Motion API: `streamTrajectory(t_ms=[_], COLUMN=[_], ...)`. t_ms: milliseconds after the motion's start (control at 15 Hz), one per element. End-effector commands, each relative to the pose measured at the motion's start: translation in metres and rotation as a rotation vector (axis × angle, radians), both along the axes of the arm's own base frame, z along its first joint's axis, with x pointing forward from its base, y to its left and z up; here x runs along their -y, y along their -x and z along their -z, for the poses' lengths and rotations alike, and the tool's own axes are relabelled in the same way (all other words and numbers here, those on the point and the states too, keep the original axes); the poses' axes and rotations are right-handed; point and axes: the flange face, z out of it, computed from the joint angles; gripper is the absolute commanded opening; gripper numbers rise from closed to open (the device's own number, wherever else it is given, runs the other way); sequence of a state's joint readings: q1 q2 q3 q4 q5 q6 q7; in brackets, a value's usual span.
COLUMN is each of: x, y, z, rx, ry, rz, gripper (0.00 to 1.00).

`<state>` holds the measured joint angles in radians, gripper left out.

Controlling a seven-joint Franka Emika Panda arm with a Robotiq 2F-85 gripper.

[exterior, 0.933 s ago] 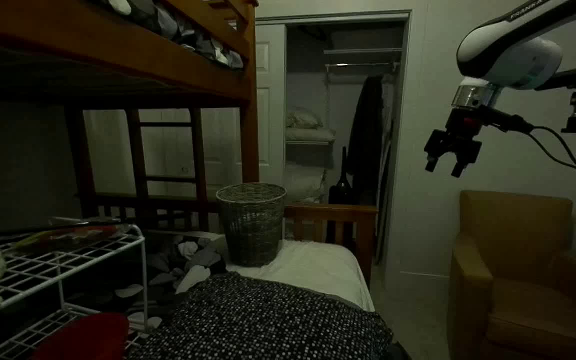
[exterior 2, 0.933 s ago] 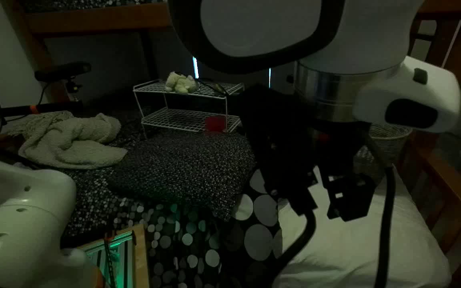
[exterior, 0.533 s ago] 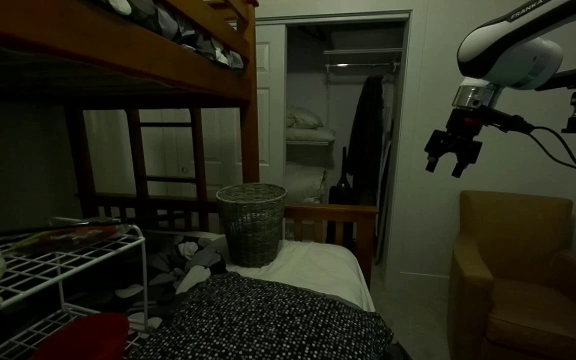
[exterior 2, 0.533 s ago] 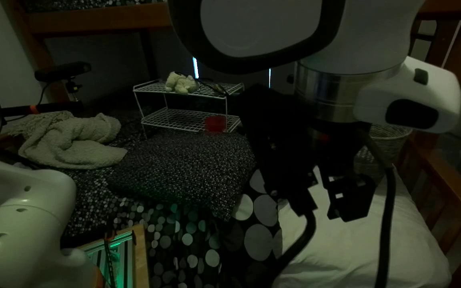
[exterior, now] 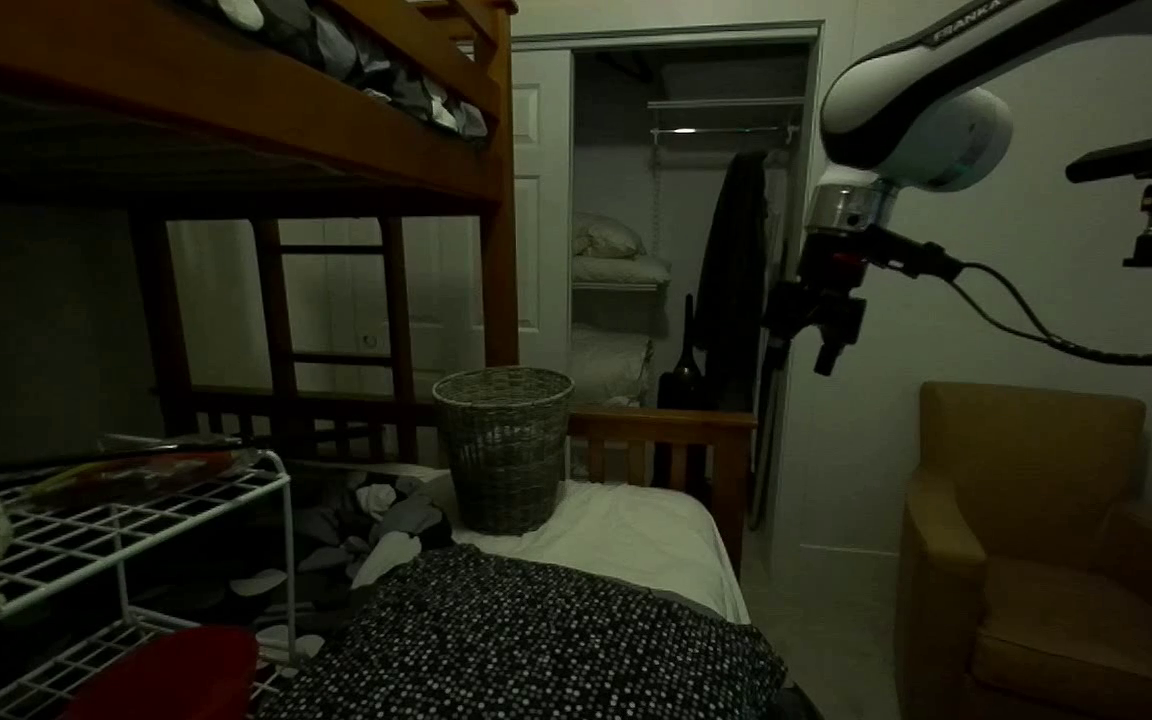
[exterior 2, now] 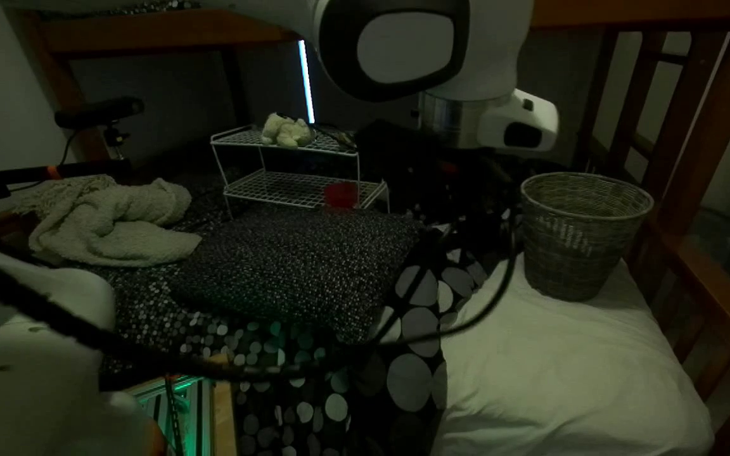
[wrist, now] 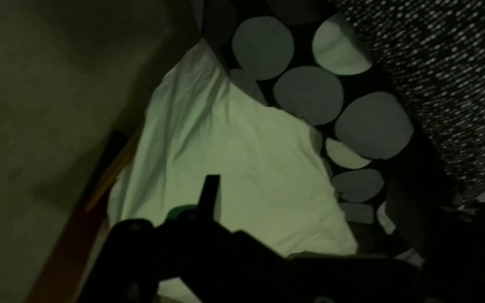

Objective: Remove the orange bowl from the rack, then put it on the bed

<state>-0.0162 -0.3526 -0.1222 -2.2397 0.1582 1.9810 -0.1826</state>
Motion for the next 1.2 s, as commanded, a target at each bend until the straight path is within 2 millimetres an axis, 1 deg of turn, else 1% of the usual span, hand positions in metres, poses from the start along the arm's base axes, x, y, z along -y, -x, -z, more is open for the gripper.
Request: streamTrajectory(t_ms=[0,67,200,267,333,400,467,533,733,800,867,933,1133], x=[-0.103,-0.137,-0.194,-0.217,-0.232,-0.218,-0.234,-0.241,-0.236,-0.254,-0.268,-0.288,-0.352], y=[-0.002,0.003,0.015,0.027,0.029,0.019,0.025,0.027,0.025,0.029,0.032,0.037,0.062], z=[0.012,0.009,0.003,-0.003,-0.003,0.001,-0.001,-0.002,-0.003,0.005,0.011,0.015,0.031], rx=[-0.024,-0.015,0.011,0.008,-0.009,-0.001,0.004,0.006,0.006,0.025,0.037,0.056,0.088], ry=[0.023,0.055,0.052,0.046,0.044,0.063,0.065,0.066,0.064,0.060,0.059,0.034,-0.022], rz=[-0.147,-0.186,-0.260,-0.291,-0.338,-0.306,-0.334,-0.346,-0.339,-0.387,-0.403,-0.426,-0.521], gripper=[1.00,1.00,1.00,1.00,1.00,1.00,1.00,1.00,1.00,1.00,1.00,1.00,1.00])
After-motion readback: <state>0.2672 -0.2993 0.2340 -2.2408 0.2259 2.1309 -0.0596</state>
